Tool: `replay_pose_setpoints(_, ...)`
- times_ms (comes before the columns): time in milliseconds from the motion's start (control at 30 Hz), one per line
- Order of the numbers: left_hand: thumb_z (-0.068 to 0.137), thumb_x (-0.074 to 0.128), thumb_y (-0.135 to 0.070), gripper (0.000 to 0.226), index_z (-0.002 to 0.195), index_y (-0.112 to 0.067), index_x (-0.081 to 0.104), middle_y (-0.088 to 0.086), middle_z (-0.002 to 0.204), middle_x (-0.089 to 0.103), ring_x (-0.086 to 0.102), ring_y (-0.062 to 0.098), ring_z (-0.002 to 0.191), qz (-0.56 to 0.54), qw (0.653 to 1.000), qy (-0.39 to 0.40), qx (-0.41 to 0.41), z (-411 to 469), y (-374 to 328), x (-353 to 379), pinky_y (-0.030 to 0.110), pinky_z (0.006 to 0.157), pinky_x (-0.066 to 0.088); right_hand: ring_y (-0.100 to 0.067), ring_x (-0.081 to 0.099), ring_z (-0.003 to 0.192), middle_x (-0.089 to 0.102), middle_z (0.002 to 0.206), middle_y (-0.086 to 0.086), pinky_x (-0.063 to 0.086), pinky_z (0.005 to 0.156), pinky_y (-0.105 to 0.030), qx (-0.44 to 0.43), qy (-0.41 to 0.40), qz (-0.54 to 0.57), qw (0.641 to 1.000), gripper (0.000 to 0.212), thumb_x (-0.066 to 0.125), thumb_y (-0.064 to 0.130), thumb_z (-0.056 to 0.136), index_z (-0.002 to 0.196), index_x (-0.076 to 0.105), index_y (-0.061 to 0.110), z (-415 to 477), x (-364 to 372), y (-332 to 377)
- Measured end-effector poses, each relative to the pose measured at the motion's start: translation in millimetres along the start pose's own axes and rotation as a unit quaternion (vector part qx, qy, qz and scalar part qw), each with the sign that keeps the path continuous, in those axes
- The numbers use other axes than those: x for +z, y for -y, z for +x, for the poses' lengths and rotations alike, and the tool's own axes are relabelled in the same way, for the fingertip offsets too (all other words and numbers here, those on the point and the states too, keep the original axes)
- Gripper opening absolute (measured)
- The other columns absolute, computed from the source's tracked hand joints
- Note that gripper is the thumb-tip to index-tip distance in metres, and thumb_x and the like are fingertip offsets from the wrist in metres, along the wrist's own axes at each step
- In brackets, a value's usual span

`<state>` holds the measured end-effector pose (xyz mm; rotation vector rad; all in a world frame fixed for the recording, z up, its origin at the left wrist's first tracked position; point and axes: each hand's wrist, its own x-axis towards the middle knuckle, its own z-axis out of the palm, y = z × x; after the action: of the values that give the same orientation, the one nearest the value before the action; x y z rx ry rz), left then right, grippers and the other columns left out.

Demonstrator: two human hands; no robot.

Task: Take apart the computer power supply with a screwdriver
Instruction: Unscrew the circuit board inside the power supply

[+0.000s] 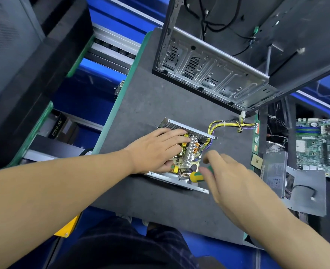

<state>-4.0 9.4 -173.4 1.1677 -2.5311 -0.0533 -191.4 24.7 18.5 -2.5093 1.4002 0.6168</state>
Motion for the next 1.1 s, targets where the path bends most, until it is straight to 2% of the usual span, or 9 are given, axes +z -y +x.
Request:
replay_pose_setpoints(33,0.093,0.048,-0.033,0.028,0.105,-0.011,0.060,0.006,0.151,0.045,0.030,0.028,0.146,0.007,1.000,0.008,0.010,-0.7,2.2,-2.3,0.043,0.115,0.030,-0.016,0.049,0.095,0.042,0.115,0.011,0.048,0.076,-0.030,-0.019,0.015,0.024,0.999,0.015,0.032,0.036,0.102,0.117,0.033,0.033,-0.6,0.6,-2.3)
replay_pose_setpoints(133,0.102,0.041,-0.050,0.044,0.117,-0.012,0.059,0.007,0.154,0.041,0.028,0.028,0.147,0.017,0.998,0.042,0.050,0.0,11.6,-14.7,0.043,0.115,0.031,-0.012,0.028,0.102,0.025,0.120,0.020,0.044,0.081,-0.026,-0.056,0.073,0.088,0.992,0.053,0.049,0.009,0.089,0.122,0.029,0.044,-4.3,1.7,-8.9)
replay_pose_setpoints(300,0.100,0.037,-0.055,0.058,0.134,-0.010,0.052,0.009,0.153,0.042,0.030,0.029,0.146,0.031,0.993,0.071,0.089,4.6,17.4,-39.8,0.043,0.116,0.028,-0.023,0.062,0.089,0.044,0.112,0.008,0.050,0.069,-0.036,0.031,0.007,-0.001,0.999,0.040,0.022,0.063,0.095,0.119,0.029,0.032,-5.0,-0.6,3.0)
replay_pose_setpoints(400,0.099,0.047,-0.045,0.045,0.127,-0.011,0.055,0.009,0.147,0.048,0.037,0.029,0.142,0.049,0.991,0.059,0.106,4.2,13.1,-46.6,0.043,0.112,0.034,-0.023,0.057,0.089,0.041,0.113,0.005,0.050,0.074,-0.036,-0.002,-0.007,0.006,1.000,0.014,0.032,0.035,0.103,0.115,0.033,0.028,-2.9,0.1,3.6)
replay_pose_setpoints(467,0.101,0.048,-0.034,0.033,0.121,-0.010,0.057,0.010,0.140,0.051,0.044,0.029,0.135,0.042,0.990,0.054,0.126,4.4,8.4,-46.7,0.043,0.104,0.041,-0.020,0.040,0.101,0.030,0.122,0.008,0.047,0.083,-0.033,-0.025,0.022,0.040,0.999,0.031,0.047,0.015,0.094,0.119,0.036,0.030,-3.7,3.0,-1.4)
replay_pose_setpoints(633,0.101,0.045,-0.013,0.018,0.109,-0.014,0.061,0.007,0.131,0.055,0.053,0.025,0.120,0.043,0.985,0.058,0.159,9.7,-1.2,-49.0,0.037,0.091,0.046,-0.024,0.059,0.092,0.039,0.115,0.007,0.045,0.063,-0.035,0.029,-0.019,0.000,0.999,0.038,0.036,0.061,0.096,0.119,0.032,0.030,-3.1,0.3,2.0)
replay_pose_setpoints(733,0.094,0.052,-0.012,0.015,0.103,-0.018,0.062,0.004,0.123,0.056,0.053,0.023,0.114,0.068,0.980,0.060,0.175,15.6,1.1,-53.1,0.035,0.092,0.046,-0.026,0.057,0.081,0.044,0.114,0.005,0.048,0.064,-0.037,-0.002,-0.036,-0.006,0.999,0.017,0.038,0.037,0.103,0.115,0.033,0.026,-0.3,1.7,5.4)
replay_pose_setpoints(833,0.096,0.049,-0.015,0.018,0.104,-0.020,0.064,0.003,0.116,0.054,0.052,0.022,0.109,0.090,0.976,0.063,0.186,18.9,0.1,-53.6,0.034,0.091,0.045,-0.019,0.037,0.094,0.032,0.118,0.011,0.051,0.072,-0.035,-0.067,-0.017,0.080,0.994,0.041,0.048,-0.001,0.085,0.113,0.040,0.028,-1.0,7.5,-2.1)
replay_pose_setpoints(1100,0.100,0.047,-0.008,0.030,0.081,-0.019,0.066,0.005,0.131,0.061,0.056,0.026,0.121,0.051,0.973,0.020,0.223,30.4,-7.9,-40.9,0.037,0.096,0.046,-0.008,0.033,0.094,0.039,0.103,0.017,0.033,0.080,-0.021,-0.048,-0.058,0.173,0.982,0.033,0.049,0.003,0.086,0.106,0.051,0.030,-17.8,3.2,-32.4)
